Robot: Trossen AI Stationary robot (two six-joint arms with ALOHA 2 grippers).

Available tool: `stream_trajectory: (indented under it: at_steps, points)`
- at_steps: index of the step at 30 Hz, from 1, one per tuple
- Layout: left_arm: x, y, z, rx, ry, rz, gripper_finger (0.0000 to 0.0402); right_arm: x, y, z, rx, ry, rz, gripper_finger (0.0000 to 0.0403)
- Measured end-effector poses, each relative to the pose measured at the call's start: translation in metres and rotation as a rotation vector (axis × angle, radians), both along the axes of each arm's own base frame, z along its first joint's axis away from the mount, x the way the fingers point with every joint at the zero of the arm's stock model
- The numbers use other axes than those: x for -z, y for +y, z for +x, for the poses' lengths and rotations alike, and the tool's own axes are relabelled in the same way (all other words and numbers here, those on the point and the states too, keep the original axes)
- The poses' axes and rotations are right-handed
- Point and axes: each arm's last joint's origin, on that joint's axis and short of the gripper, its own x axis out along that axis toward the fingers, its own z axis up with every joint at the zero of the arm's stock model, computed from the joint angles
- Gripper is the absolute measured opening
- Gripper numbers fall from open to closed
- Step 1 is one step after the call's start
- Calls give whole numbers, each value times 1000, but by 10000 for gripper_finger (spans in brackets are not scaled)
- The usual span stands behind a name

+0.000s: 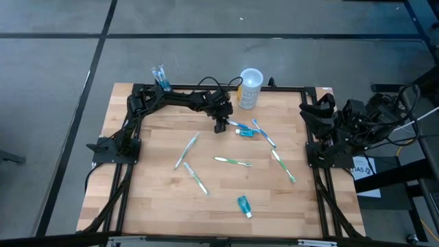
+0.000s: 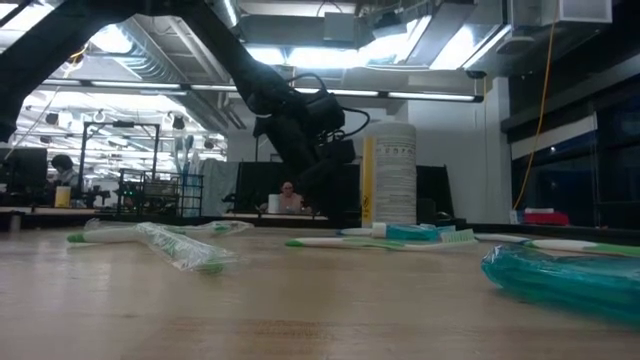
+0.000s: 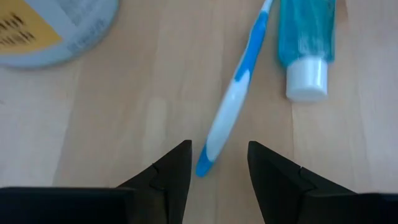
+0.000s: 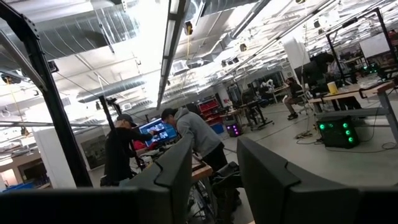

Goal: Pick & Place toothbrushing station
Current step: Put the blue toothbrush into the right section of the black organizer

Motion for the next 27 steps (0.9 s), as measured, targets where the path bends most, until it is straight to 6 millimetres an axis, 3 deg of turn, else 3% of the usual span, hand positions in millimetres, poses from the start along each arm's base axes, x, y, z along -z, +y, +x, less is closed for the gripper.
stream_trajectory:
  at_steps: [10, 27]
  points:
    - [-1, -5, 5, 122, 15, 190, 152, 0, 0, 0, -2, -1, 0, 130]
    - [0, -6, 5, 94, -2, 115, 135, 0, 0, 0, -2, -7, 12, 130]
